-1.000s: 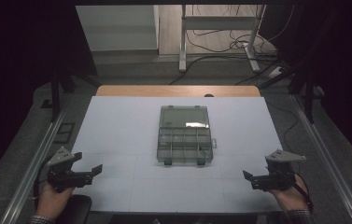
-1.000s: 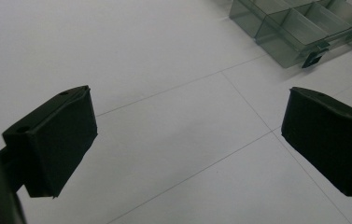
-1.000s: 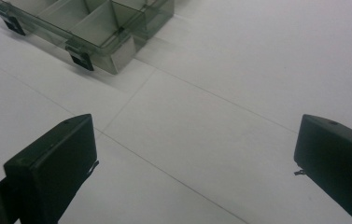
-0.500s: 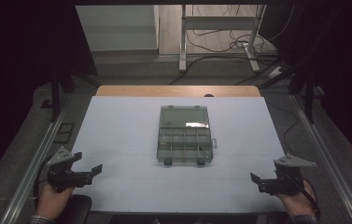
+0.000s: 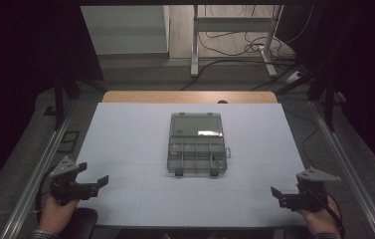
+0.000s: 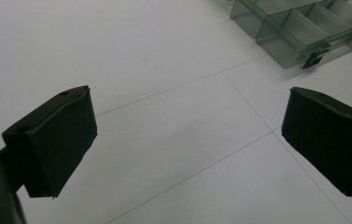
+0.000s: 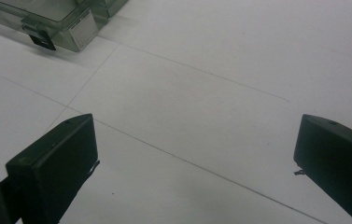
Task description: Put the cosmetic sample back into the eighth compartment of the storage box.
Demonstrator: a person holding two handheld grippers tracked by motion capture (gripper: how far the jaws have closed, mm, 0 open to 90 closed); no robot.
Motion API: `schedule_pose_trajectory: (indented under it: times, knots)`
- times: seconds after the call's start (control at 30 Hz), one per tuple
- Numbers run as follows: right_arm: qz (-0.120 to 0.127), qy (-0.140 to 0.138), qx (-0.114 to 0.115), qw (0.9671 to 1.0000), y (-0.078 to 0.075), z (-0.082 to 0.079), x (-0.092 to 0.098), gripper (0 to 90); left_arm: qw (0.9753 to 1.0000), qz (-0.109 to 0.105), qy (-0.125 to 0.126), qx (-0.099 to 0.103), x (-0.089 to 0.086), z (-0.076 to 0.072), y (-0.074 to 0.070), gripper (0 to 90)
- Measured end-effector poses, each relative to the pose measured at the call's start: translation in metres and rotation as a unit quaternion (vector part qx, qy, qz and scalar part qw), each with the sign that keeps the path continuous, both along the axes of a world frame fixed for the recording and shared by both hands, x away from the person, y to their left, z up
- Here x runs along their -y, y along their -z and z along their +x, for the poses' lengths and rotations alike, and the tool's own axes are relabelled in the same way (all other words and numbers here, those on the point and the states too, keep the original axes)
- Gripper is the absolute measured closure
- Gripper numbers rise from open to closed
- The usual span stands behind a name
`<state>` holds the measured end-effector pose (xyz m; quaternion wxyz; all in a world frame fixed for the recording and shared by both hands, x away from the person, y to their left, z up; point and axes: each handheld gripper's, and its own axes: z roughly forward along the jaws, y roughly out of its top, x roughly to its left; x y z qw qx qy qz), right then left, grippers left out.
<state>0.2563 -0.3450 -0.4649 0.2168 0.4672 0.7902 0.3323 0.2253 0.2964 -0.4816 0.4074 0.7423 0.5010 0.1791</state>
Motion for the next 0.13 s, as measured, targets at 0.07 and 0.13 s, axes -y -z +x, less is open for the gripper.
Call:
schedule_pose_trajectory:
  times: [0.07, 0.13]
  knots:
    - [-0.003, -0.001, -0.001, 1.0, 0.0004, 0.0003, 0.0, 0.0, 1.0, -0.001, 0.0, 0.0, 0.0, 0.0002, -0.0002, 3.8]
    - [-0.005, -0.003, -0.004, 1.0, 0.001, 0.0009, 0.0002, 0.0, 1.0, 0.001, 0.0, -0.001, 0.0007, 0.0009, -0.0003, 3.8]
